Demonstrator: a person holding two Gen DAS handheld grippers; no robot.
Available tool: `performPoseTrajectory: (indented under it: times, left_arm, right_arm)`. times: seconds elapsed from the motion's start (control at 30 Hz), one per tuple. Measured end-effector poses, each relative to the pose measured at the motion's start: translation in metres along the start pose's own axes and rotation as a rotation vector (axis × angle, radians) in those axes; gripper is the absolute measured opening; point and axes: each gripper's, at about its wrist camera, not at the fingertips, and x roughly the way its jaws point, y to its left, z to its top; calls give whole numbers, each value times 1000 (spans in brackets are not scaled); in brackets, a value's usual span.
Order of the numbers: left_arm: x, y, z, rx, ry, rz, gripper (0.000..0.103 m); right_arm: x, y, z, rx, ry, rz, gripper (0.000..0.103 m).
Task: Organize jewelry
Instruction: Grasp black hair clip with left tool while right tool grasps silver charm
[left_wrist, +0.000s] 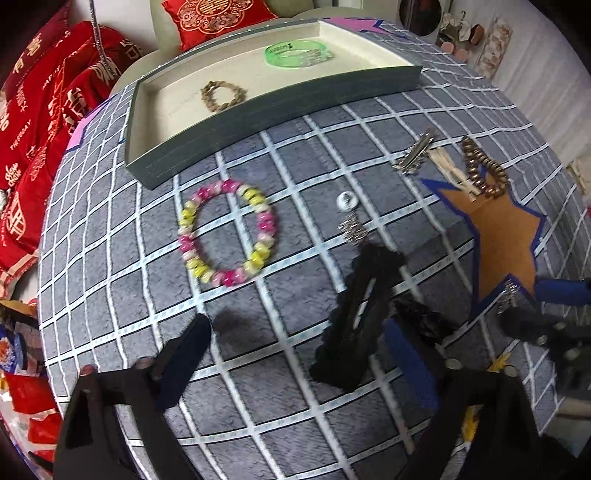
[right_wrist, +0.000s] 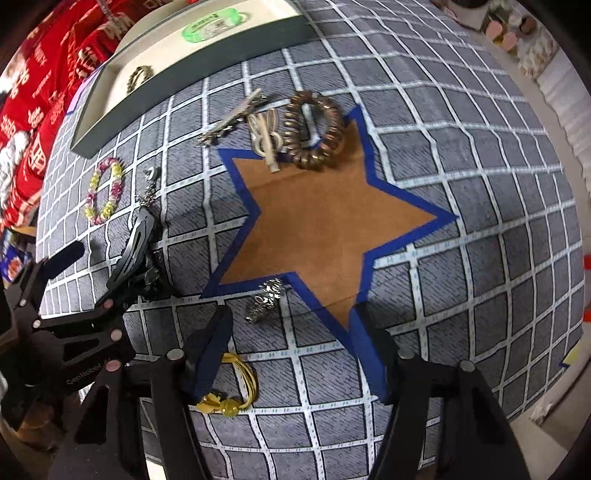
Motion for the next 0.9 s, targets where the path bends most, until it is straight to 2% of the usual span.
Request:
performPoseTrajectory:
  times: [0.03,0.1,0.17,0.23,0.3,0.33,0.4,0.63,0.8,0.9]
  left_arm:
    - [0,1,1,3,-1,-3,96]
    - [-1,2,2,10,-5,-27,84]
    - [-4,0,2,13,-3,-49,75]
    - [-7,-8,0,22,-10,-61,64]
    - [-11,-18,-2,38,-22,-70,41]
    - [-12,-22,-2,44,-19,-64,39]
    - [-15,-24,-5,23,-17,-79,39]
    - [-31,-8,-12,-137,-12,-151,39]
    - [-46,14,-11,-201,-34,-153,39]
    - [-53,24,-3,-224,-61,-144,39]
  right_arm:
    - [0,4,0,-14,-5,-9,63]
    - [2,15,0,-44,-13,-39,57]
    - [3,26,-2,-90,-22,-85,42]
    - [4,33,-6,-118,-28,-113,32]
    - [5,37,-9,-138,-34,-127,16]
    - [5,37,-10,-137,-35,-124,6]
    - [5,38,-18,-124,-34,-105,6]
    - [-14,-10,-20,-30,-28,54,5]
    - [-27,-28,-11,5,-33,127,5]
    - [-36,-33,5,5,-46,149,5]
